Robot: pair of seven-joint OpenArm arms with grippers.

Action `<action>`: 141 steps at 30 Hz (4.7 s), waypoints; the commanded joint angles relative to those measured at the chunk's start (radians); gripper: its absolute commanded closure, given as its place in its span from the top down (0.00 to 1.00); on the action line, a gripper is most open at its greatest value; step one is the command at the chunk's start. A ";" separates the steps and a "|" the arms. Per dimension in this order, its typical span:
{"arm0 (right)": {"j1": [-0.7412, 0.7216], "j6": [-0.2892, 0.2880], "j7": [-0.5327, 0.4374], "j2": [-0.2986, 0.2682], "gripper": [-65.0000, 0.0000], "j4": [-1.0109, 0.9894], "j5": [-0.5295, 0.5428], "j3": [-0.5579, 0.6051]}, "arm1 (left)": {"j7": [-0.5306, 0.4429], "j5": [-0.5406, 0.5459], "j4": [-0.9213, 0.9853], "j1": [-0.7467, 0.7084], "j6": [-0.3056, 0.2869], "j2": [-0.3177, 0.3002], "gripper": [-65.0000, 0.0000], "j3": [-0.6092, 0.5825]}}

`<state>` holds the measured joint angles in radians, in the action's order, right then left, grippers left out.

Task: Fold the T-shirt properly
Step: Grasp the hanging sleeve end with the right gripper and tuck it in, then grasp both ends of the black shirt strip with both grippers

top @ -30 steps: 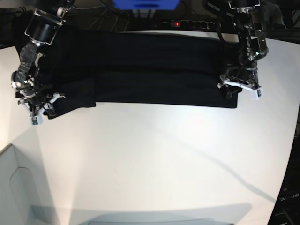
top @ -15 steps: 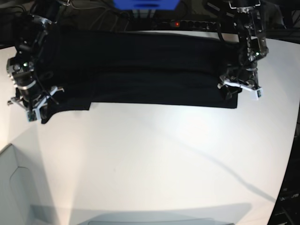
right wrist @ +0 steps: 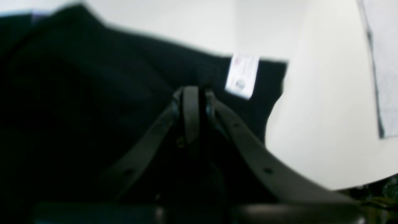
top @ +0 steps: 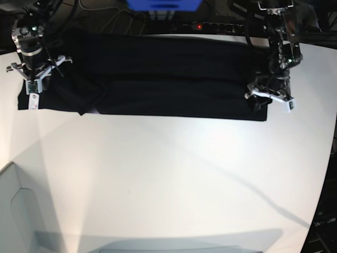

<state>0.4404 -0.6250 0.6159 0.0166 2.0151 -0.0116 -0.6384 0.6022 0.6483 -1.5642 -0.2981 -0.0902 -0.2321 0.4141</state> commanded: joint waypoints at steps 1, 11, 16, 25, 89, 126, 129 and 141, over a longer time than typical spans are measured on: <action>0.015 0.003 -0.021 -0.008 0.00 0.022 0.009 -0.005 | 0.003 -0.003 -0.014 0.004 0.007 -0.011 0.49 0.002; 0.054 -0.073 -0.017 0.012 0.00 0.022 0.009 -0.077 | 0.005 0.006 -0.097 -0.008 0.007 -0.040 0.49 0.009; 0.044 -0.073 -0.020 0.067 0.00 0.017 0.009 -0.125 | 0.005 0.006 -0.101 -0.014 0.007 -0.063 0.49 0.012; -0.016 -0.073 -0.011 0.069 0.05 0.008 0.011 -0.156 | 0.005 0.006 -0.101 -0.046 0.007 -0.068 0.49 0.012; -0.119 -0.073 -0.021 0.089 0.52 -0.324 0.006 -0.220 | 0.005 0.006 -0.157 -0.046 0.013 -0.059 0.49 0.002; -0.156 -0.073 -0.021 0.087 0.52 -0.324 0.005 -0.219 | 0.005 0.006 -0.282 -0.200 0.005 -0.062 0.02 0.026; -0.156 -0.073 -0.021 0.087 0.52 -0.324 0.005 -0.219 | 0.005 0.006 -0.281 -0.220 0.005 -0.068 0.17 0.026; -0.156 -0.073 -0.021 0.087 0.52 -0.324 0.005 -0.219 | 0.005 -0.005 -0.272 -0.249 0.007 -0.106 0.47 0.026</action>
<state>0.2821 -0.6830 0.5751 0.1055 1.6875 -0.0006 -0.8570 0.6250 0.6346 -1.8244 -0.5488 -0.0788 -0.3248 0.4351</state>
